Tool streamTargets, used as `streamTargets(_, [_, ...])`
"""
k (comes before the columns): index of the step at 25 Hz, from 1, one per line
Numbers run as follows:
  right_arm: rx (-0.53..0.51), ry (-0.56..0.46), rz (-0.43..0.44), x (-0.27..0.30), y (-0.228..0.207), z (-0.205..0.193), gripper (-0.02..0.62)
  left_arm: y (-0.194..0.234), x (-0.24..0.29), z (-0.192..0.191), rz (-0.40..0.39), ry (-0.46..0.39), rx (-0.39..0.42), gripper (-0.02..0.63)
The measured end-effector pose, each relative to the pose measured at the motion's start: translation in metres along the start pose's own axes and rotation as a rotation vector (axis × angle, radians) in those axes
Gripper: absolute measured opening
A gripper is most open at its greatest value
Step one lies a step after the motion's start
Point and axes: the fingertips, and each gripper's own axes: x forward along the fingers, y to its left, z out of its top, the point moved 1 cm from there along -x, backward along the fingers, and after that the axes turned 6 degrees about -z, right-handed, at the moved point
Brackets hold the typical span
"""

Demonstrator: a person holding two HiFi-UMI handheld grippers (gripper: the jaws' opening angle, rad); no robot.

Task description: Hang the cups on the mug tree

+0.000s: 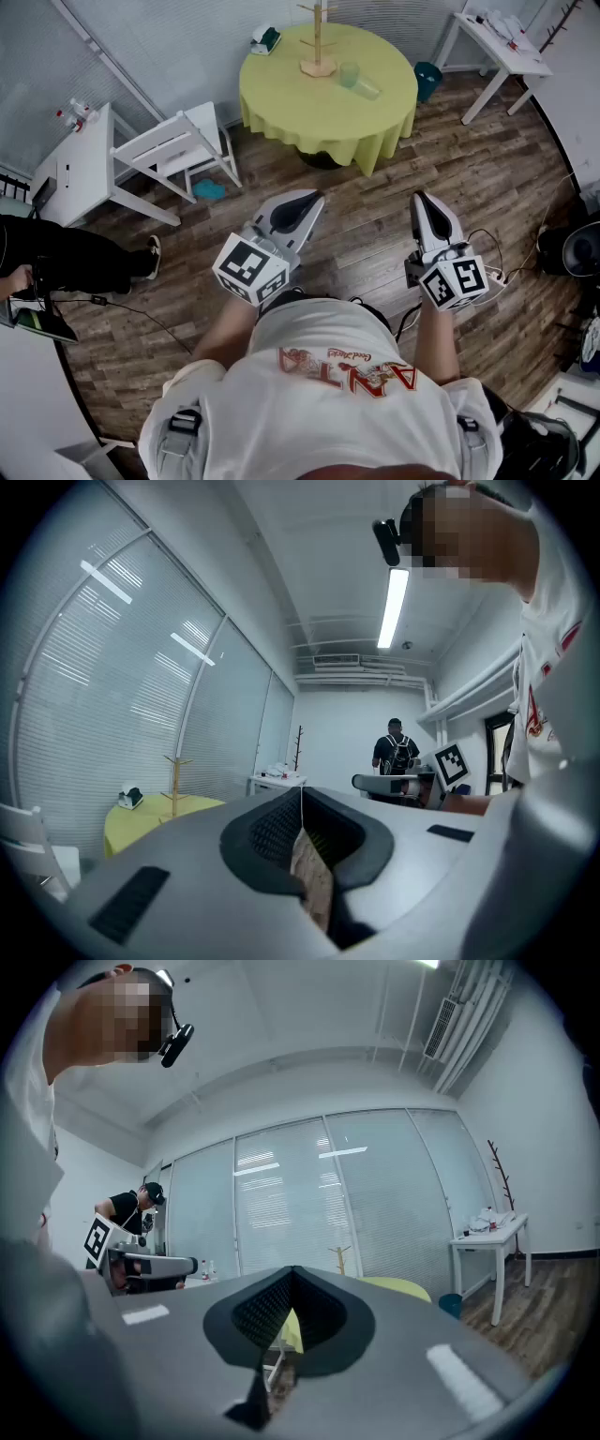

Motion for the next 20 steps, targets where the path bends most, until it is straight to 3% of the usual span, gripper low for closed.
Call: streamTargets(20, [0.041,-0.007,-0.002,0.019,0.041,-0.008,0.002,0.027,-0.039,0.0,-0.017,-0.022,-0.016,0.012])
